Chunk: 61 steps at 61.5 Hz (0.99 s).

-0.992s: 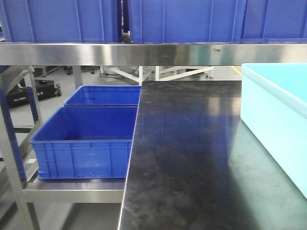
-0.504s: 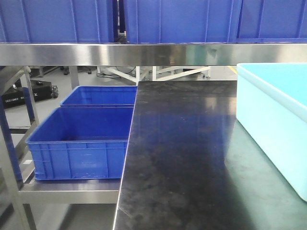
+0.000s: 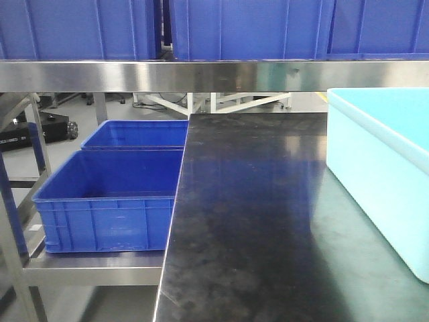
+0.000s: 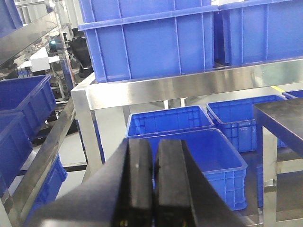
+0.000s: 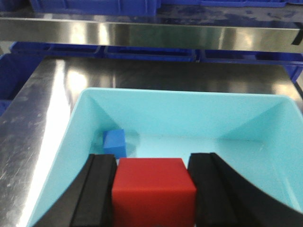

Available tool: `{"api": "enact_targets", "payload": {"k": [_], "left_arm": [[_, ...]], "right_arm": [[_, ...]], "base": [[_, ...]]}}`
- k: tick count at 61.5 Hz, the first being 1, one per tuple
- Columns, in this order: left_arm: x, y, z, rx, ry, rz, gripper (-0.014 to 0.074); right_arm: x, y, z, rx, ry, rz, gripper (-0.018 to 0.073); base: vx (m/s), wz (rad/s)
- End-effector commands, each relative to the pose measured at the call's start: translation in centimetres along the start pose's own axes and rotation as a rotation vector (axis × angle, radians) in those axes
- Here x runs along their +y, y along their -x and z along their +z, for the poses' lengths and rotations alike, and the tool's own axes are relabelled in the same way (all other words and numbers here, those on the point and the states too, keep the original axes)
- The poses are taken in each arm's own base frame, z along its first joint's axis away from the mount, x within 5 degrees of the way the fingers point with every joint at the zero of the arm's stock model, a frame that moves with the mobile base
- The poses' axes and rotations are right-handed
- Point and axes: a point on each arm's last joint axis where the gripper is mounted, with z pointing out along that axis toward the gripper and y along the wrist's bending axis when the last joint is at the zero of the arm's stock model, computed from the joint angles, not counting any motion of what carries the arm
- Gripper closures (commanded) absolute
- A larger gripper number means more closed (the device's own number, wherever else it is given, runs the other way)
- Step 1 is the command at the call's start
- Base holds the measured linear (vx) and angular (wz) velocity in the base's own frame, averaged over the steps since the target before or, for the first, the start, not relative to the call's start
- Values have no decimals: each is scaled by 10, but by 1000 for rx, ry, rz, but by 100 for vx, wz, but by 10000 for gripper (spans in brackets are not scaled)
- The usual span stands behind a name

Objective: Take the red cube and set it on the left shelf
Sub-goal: 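Lift the red cube up out of the light-blue bin with the right gripper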

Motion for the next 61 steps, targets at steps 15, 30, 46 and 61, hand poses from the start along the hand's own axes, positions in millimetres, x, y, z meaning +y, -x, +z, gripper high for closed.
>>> {"api": "enact_targets", "payload": {"k": [15,30,46,61], "left_arm": [[0,-1,1,-52,11,-9,491],[0,-1,1,-52,11,-9,491],[0,-1,1,-52,11,-9,491],[0,-1,1,-52,11,-9,491]], "right_arm": [[11,13,23,-9,80,-58,501],[19,13,37,24,125,-77,501],[19,9,39,67,123,-81,501],[19,9,38,73,122,-81,501]], "base": [[0,0],[0,0],[0,0],[0,0]]}}
